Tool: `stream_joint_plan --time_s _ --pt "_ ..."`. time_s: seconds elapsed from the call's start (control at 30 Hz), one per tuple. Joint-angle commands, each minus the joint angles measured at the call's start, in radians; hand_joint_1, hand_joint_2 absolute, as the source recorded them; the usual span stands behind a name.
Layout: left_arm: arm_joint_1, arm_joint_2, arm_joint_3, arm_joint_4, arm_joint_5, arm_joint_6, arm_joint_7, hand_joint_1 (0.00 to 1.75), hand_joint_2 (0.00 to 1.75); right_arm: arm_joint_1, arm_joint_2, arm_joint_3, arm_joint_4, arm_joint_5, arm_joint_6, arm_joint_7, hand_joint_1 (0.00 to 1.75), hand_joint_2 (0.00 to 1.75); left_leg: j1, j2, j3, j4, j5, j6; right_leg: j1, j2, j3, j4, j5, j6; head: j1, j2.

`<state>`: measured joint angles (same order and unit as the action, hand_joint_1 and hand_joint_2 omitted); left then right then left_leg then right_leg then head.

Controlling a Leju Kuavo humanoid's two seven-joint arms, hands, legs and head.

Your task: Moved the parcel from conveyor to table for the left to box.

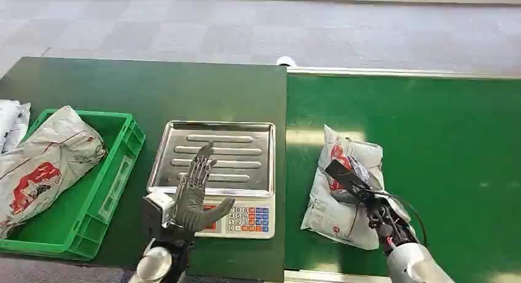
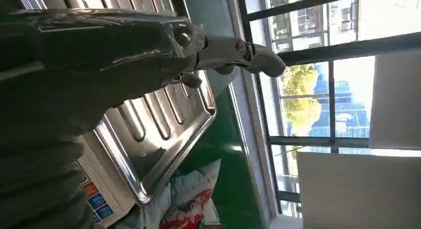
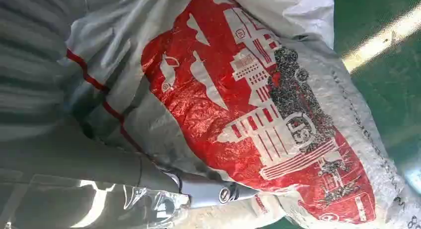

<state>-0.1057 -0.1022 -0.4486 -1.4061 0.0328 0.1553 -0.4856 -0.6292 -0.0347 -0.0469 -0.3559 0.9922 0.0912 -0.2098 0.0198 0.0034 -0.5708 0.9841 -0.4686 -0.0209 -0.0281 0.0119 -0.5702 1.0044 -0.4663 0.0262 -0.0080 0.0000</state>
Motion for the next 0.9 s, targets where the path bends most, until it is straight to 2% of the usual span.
stream_joint_plan --time_s 0.03,0.07,0.1,0.2,0.27,0.37,0.43,0.53,0.6,0.7,0.9 --pt "-0.027 0.004 -0.011 0.065 -0.001 -0.005 0.004 0.0 1.75 0.006 0.01 0.016 0.075 -0.008 0.018 0.012 1.4 1.75 0.001 -0.003 0.002 -0.004 0.002 0.002 0.002 -0.004 0.003 -0.004 0.001 -0.004 0.0 0.0" --pt "-0.026 0.001 -0.008 0.063 -0.003 -0.008 0.006 0.0 1.75 0.009 0.009 0.013 0.074 -0.012 0.02 0.015 1.69 1.75 0.001 -0.002 0.002 -0.002 0.001 0.001 0.001 -0.003 0.003 -0.002 0.0 -0.003 0.0 0.0" --pt "-0.029 -0.002 -0.008 0.06 -0.004 -0.008 0.007 0.0 1.75 0.009 0.006 0.01 0.073 -0.015 0.02 0.014 1.73 1.75 0.001 -0.003 0.002 -0.003 0.002 0.002 0.001 -0.004 0.003 -0.003 0.001 -0.003 0.0 0.0" --pt "-0.027 -0.008 0.006 0.03 -0.03 0.004 0.025 0.0 1.75 0.011 0.009 -0.027 0.057 -0.054 -0.019 -0.003 1.75 1.75 0.001 -0.003 0.001 -0.001 0.001 0.002 0.001 -0.004 0.003 -0.002 0.0 -0.002 0.0 0.0" --pt "-0.012 -0.007 0.025 -0.002 -0.047 0.021 0.04 0.0 1.75 0.02 0.02 -0.061 0.032 -0.084 -0.095 -0.01 1.75 1.75 0.0 -0.002 0.002 -0.001 0.0 0.001 0.001 -0.002 0.002 -0.001 0.0 -0.002 0.0 0.0" --pt "0.087 0.003 0.074 -0.077 -0.07 0.028 0.044 0.0 1.75 0.088 0.048 -0.15 -0.085 -0.197 -0.231 -0.126 1.75 1.75 0.001 0.0 0.003 -0.001 0.0 0.001 0.001 -0.001 0.003 -0.002 0.0 -0.002 0.0 0.0" --pt "0.13 0.0 0.092 -0.072 -0.098 0.01 0.041 0.0 1.75 0.191 0.072 -0.178 -0.28 -0.284 -0.289 -0.191 1.75 1.75 0.0 0.001 0.004 -0.002 0.0 0.001 0.001 0.0 0.004 -0.002 0.0 -0.002 0.0 0.0" --pt "0.125 0.009 0.086 -0.016 -0.108 -0.013 0.035 0.0 1.75 0.416 0.109 -0.182 -0.749 -0.393 -0.315 -0.163 1.75 1.75 0.001 -0.002 0.004 -0.004 0.0 0.001 0.001 -0.003 0.005 -0.003 -0.001 -0.004 0.0 0.0" --pt "0.109 0.018 0.079 0.031 -0.111 -0.011 0.029 0.0 1.75 0.524 0.123 -0.189 -0.987 -0.417 -0.307 -0.133 1.75 1.75 0.0 -0.007 -0.001 -0.002 0.0 0.001 0.0 -0.008 0.002 -0.001 -0.003 -0.002 0.0 0.0" --pt "0.115 0.028 0.083 0.068 -0.121 0.045 0.004 0.0 1.75 0.606 0.139 -0.214 -1.178 -0.444 -0.319 -0.131 1.75 1.75 -0.001 -0.014 -0.005 -0.001 0.0 0.001 -0.001 -0.015 0.0 0.0 -0.005 -0.001 0.0 0.0" --pt "0.157 0.044 0.095 0.013 -0.095 0.114 -0.042 0.0 1.75 0.68 0.12 -0.243 -1.372 -0.5 -0.399 -0.166 1.75 1.75 -0.001 -0.012 -0.006 -0.001 -0.001 0.001 -0.001 -0.013 -0.002 0.001 -0.005 -0.002 0.0 0.0"
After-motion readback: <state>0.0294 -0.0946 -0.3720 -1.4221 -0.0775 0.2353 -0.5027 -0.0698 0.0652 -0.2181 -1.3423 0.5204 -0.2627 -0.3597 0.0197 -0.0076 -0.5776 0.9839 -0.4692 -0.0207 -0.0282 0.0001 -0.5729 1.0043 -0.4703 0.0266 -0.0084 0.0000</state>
